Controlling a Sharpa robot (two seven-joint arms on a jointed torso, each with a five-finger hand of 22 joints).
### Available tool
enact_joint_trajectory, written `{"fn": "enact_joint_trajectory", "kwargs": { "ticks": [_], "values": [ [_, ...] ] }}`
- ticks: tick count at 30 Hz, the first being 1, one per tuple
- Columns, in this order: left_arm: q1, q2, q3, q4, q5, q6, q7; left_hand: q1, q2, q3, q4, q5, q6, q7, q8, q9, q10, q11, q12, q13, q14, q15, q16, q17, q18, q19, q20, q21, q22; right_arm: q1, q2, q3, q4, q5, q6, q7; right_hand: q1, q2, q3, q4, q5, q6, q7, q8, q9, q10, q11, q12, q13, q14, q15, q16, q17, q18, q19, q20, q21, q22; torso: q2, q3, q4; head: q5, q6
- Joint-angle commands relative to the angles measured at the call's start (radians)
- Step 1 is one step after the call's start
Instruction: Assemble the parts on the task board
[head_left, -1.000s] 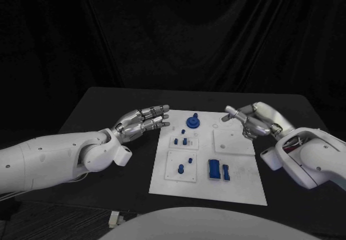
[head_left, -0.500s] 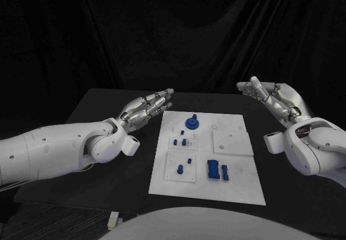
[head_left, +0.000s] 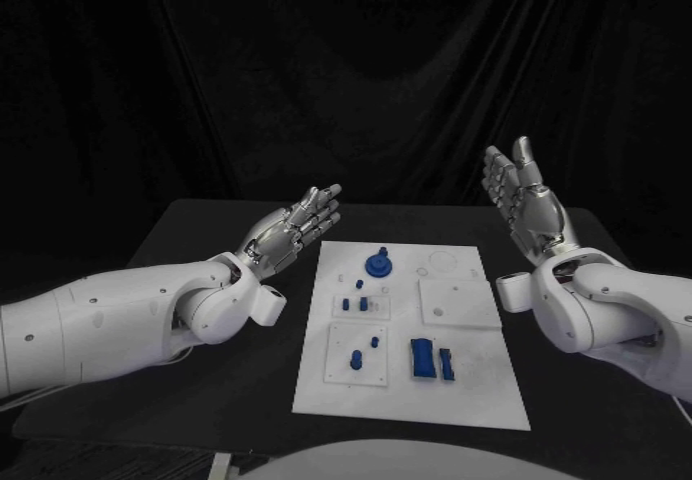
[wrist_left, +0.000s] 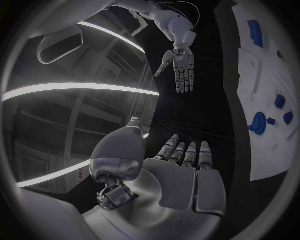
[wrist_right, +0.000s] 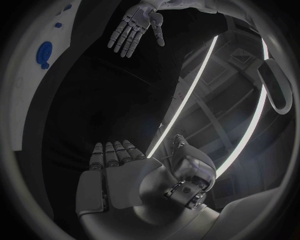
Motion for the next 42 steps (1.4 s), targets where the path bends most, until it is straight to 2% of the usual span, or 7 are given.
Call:
{"fn": "enact_joint_trajectory", "kwargs": {
  "ticks": [1,3,4,7,14,22,42],
  "values": [
    [-0.009,0.022,0.02,0.001,0.046,-0.173,-0.026,-0.249,-0.041,0.059,-0.057,-0.079,-0.056,0.001,-0.009,-0.004,-0.005,0.012,-0.006,-0.002,0.002,-0.011,-0.004,-0.001,-0.034,-0.001,-0.042,-0.006,-0.003,-0.037,0.047,0.032,-0.044,0.158,-0.066,0.025,-0.036,0.0,0.002,0.0,-0.003,-0.007,0.0,-0.004,-0.001,-0.003,0.0,-0.004,-0.001,-0.005,0.001,-0.003,-0.001,-0.007,0.0,-0.005,-0.003,-0.001,0.0,-0.0009,0.0041,-0.026,0.056],
    [-0.014,0.033,0.033,0.0,0.057,-0.219,-0.036,-0.275,-0.046,0.065,-0.062,-0.079,-0.061,0.001,-0.009,-0.004,-0.005,0.012,-0.006,-0.002,0.002,-0.011,-0.004,-0.001,-0.041,-0.001,-0.042,-0.006,-0.003,-0.053,0.069,0.049,-0.063,0.19,-0.078,0.029,-0.036,0.0,0.002,0.0,-0.003,-0.007,0.0,-0.004,-0.001,-0.003,0.0,-0.004,-0.001,-0.005,0.001,-0.003,-0.001,-0.007,0.0,-0.005,-0.003,-0.001,0.0,-0.0011,0.0054,-0.038,0.08],
    [-0.017,0.041,0.042,0.0,0.064,-0.25,-0.042,-0.294,-0.049,0.07,-0.067,-0.079,-0.066,0.001,-0.009,-0.004,-0.005,0.012,-0.006,-0.002,0.002,-0.011,-0.004,-0.001,-0.115,-0.001,-0.042,-0.006,-0.003,-0.063,0.082,0.06,-0.074,0.209,-0.084,0.032,-0.036,0.0,0.002,0.0,-0.003,-0.007,0.0,-0.004,-0.001,-0.003,0.0,-0.004,-0.001,-0.005,0.001,-0.003,-0.001,-0.007,0.0,-0.005,-0.003,-0.001,0.0,-0.0013,0.0062,-0.045,0.095],
    [-0.029,0.068,0.072,-0.001,0.088,-0.359,-0.063,-0.353,-0.126,0.083,-0.081,-0.079,-0.077,0.001,-0.009,-0.004,-0.005,0.012,-0.006,-0.002,0.002,-0.011,-0.004,-0.001,-0.115,-0.001,-0.042,-0.006,-0.003,-0.089,0.117,0.088,-0.105,0.261,-0.102,0.039,-0.036,0.0,0.002,0.0,-0.003,-0.007,0.0,-0.004,-0.001,-0.003,0.0,-0.004,-0.001,-0.005,0.001,-0.003,-0.001,-0.007,0.0,-0.005,-0.003,-0.001,-0.001,-0.0017,0.0086,-0.067,0.139],
    [-0.051,0.12,0.131,-0.003,0.137,-0.573,-0.105,-0.454,-0.126,0.107,-0.171,-0.079,-0.098,0.001,-0.009,-0.004,-0.005,0.012,-0.006,-0.002,0.002,-0.011,-0.004,-0.001,-0.115,-0.001,-0.042,-0.006,-0.003,-0.106,0.14,0.106,-0.124,0.295,-0.114,0.044,-0.036,0.0,0.002,0.0,-0.003,-0.007,0.0,-0.004,-0.001,-0.003,0.0,-0.004,-0.001,-0.005,0.001,-0.003,-0.001,-0.007,0.0,-0.005,-0.003,-0.001,-0.001,-0.0022,0.0117,-0.095,0.195],
    [-0.063,0.149,0.163,-0.004,0.164,-0.689,-0.128,-0.54,-0.126,0.18,-0.171,-0.079,-0.169,0.001,-0.009,-0.004,-0.005,0.012,-0.006,-0.002,0.002,-0.011,-0.004,-0.001,-0.115,-0.001,-0.042,-0.006,-0.003,-0.106,0.14,0.106,-0.124,0.295,-0.114,0.044,-0.036,0.0,0.002,0.0,-0.003,-0.007,0.0,-0.004,-0.001,-0.003,0.0,-0.004,-0.001,-0.005,0.001,-0.003,-0.001,-0.007,0.0,-0.005,-0.003,-0.001,-0.001,-0.0023,0.0121,-0.099,0.203],
    [-0.063,0.151,0.164,-0.004,0.165,-0.696,-0.13,-0.756,-0.126,0.18,-0.171,-0.079,-0.169,0.001,-0.009,-0.004,-0.005,0.012,-0.006,-0.002,0.002,-0.011,-0.004,-0.001,-0.115,-0.001,-0.042,-0.006,-0.003,-0.106,0.14,0.106,-0.124,0.295,-0.114,0.044,-0.036,0.0,0.002,0.0,-0.003,-0.007,0.0,-0.004,-0.001,-0.003,0.0,-0.004,-0.001,-0.005,0.001,-0.003,-0.001,-0.007,0.0,-0.005,-0.003,-0.001,-0.001,-0.0023,0.0121,-0.099,0.203]
  ]
}}
